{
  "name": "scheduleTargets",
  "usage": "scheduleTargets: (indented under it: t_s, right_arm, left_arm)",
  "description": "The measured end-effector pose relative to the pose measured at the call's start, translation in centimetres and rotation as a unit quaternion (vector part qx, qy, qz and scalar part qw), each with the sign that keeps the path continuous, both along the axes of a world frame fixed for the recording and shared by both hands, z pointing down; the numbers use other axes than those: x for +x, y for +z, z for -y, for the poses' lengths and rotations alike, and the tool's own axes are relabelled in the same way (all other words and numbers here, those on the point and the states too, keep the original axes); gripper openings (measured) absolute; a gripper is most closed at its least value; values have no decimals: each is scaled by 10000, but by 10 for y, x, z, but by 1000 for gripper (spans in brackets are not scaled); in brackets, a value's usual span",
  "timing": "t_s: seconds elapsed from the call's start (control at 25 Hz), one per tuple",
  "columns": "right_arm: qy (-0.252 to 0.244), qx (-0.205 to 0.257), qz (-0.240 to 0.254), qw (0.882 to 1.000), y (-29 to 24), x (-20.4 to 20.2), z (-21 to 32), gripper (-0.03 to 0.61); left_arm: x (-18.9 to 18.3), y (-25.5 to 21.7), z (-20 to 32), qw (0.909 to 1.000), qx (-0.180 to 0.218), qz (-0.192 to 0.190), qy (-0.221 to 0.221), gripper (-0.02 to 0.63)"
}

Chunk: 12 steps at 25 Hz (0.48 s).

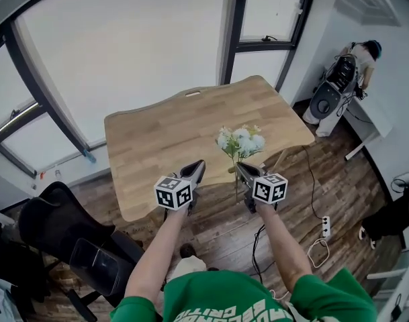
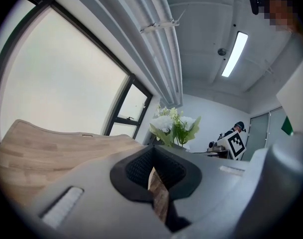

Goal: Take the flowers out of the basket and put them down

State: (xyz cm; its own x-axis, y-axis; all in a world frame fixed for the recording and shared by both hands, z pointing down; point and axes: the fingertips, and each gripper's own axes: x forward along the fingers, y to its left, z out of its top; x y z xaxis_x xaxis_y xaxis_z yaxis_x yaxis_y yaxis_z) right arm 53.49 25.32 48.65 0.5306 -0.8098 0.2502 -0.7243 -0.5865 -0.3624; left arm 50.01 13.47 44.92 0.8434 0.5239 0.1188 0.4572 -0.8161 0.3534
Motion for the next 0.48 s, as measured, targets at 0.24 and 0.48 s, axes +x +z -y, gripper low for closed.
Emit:
scheduleTargets:
  t_s: [0.24,0.48]
  right_arm:
    - [137,1,-8,9999,0,33,23,8]
    - [240,-28,68,9997,7,54,35,8]
  left_arm:
    - [37,3,29,10000,-6,14,91,20]
    - [62,11,44,9996,-147,119,227,20]
